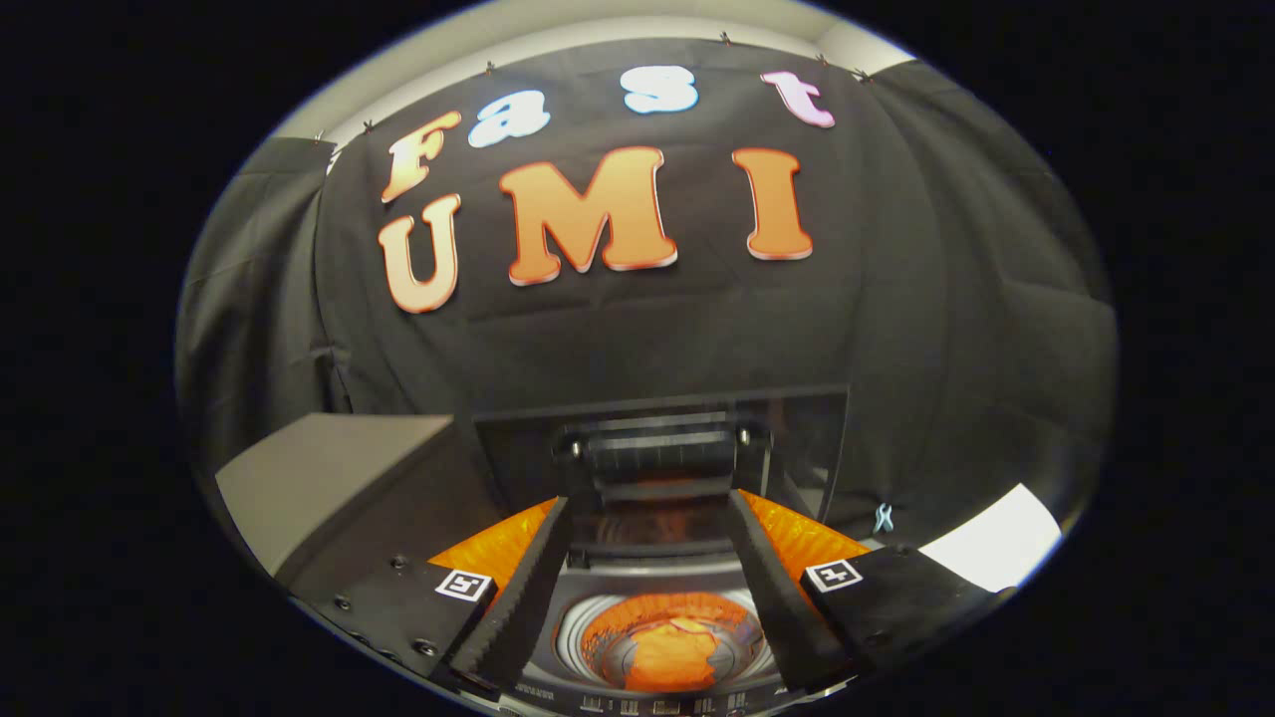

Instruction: Put the clothes into the washing machine and then close the washing machine lid.

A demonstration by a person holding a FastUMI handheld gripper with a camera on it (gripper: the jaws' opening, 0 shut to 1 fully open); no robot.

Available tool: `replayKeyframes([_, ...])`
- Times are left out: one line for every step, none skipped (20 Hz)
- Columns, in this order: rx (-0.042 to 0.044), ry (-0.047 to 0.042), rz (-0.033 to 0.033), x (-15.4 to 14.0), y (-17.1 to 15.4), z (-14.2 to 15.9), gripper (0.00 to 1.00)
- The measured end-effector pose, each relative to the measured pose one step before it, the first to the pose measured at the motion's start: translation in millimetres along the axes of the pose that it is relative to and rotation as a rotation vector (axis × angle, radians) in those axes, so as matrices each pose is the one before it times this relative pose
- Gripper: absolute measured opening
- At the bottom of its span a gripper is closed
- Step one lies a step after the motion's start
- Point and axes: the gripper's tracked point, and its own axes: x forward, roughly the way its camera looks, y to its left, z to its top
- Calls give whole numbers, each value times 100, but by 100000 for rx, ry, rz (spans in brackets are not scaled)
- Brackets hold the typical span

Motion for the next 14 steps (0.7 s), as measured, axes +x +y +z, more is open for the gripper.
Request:
replayKeyframes([626,-3579,608,69,405,2379,99])
replayKeyframes([336,-3463,993,437,491,2117,98])
replayKeyframes([26,-2394,255,398,137,1844,98])
replayKeyframes([71,-1916,326,43,-170,1106,98])
replayKeyframes([-42,-1772,575,744,31,1101,98])
replayKeyframes([124,-91,-75,791,-151,588,98])
replayKeyframes([125,-32,734,1148,-55,536,98])
replayKeyframes([12,-185,224,1210,-125,481,98])
replayKeyframes([-5,671,-77,1328,-235,161,98])
replayKeyframes([89,675,-207,1555,-233,-61,98])
replayKeyframes([398,1405,-712,1586,-335,-261,98])
replayKeyframes([174,2141,-580,1388,-271,-518,98])
replayKeyframes([-300,2157,-486,1513,-262,-641,98])
replayKeyframes([-532,2381,-857,1289,-252,-612,98])
